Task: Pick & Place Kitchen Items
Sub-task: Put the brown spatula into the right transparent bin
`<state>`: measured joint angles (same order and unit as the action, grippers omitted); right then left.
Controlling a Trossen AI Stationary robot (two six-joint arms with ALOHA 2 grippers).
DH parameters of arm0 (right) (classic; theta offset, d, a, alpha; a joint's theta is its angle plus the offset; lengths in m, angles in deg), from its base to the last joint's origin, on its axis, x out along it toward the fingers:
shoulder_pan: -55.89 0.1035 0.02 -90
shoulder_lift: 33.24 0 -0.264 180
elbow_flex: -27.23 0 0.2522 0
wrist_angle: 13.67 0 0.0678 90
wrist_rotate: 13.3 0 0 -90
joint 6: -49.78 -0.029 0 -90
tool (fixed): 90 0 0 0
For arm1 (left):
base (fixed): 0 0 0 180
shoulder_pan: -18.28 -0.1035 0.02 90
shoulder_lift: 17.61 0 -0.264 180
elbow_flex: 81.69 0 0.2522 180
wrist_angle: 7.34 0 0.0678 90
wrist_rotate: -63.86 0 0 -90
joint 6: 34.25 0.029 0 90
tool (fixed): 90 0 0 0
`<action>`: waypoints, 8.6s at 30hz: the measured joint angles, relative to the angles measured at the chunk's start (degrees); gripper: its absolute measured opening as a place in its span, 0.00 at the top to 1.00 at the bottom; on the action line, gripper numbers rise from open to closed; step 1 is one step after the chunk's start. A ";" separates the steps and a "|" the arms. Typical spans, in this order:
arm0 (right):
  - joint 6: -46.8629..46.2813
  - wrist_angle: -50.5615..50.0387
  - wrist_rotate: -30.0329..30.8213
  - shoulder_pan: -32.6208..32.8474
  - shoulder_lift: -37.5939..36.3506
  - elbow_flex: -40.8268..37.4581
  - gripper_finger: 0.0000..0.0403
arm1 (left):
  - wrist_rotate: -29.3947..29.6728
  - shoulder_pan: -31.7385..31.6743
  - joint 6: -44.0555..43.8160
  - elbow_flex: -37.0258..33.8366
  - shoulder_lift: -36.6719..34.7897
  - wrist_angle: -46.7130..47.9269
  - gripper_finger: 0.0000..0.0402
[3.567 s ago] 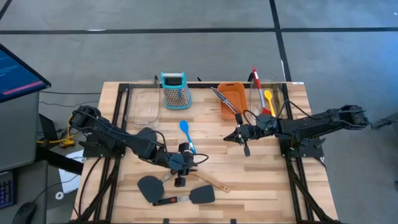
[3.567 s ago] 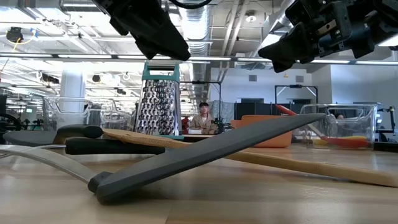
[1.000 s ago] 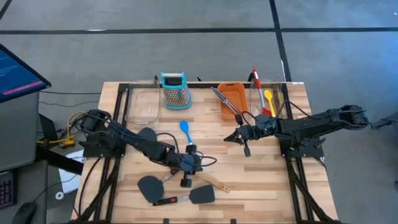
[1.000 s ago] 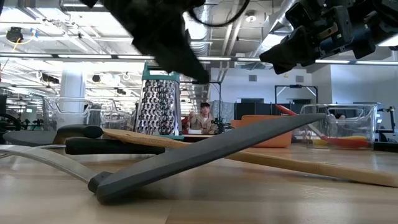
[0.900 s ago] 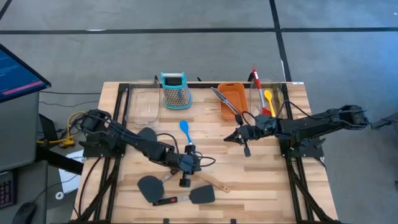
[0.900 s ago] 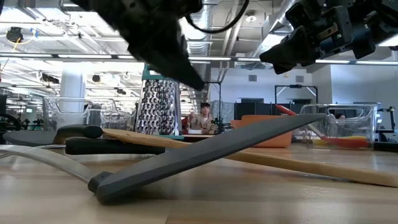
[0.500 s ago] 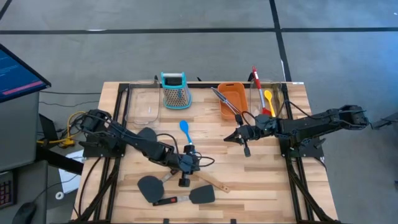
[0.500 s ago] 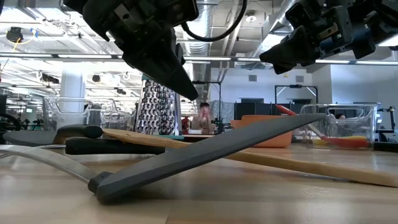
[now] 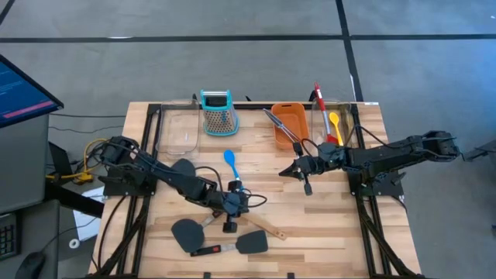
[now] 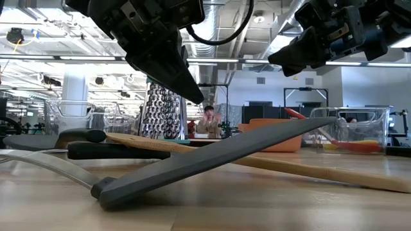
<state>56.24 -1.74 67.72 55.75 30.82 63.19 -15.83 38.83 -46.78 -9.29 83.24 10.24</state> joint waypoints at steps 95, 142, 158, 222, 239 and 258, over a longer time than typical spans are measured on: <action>1.06 -1.27 0.02 0.00 0.01 0.00 1.00 | -4.37 -1.29 -3.38 3.48 -10.48 -13.84 0.72; 1.06 -2.97 0.02 0.02 0.00 0.00 1.00 | -6.35 0.33 5.05 9.73 3.22 16.57 0.75; 1.13 -2.97 0.02 0.02 0.00 0.00 1.00 | -5.64 0.14 4.62 9.73 7.26 16.71 0.53; 1.59 -2.88 0.02 0.02 0.00 0.00 1.00 | -6.25 -0.17 -6.21 1.62 6.51 1.28 0.87; 1.60 -2.80 0.02 0.00 0.00 0.00 1.00 | 2.45 0.04 -3.47 1.64 -5.67 1.20 1.00; 1.57 -3.13 0.02 0.02 0.00 0.00 1.00 | 32.27 0.07 4.82 1.73 -28.01 14.81 1.00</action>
<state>57.81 -4.87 67.75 55.77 30.82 63.19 16.44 38.90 -41.97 -7.57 55.24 25.06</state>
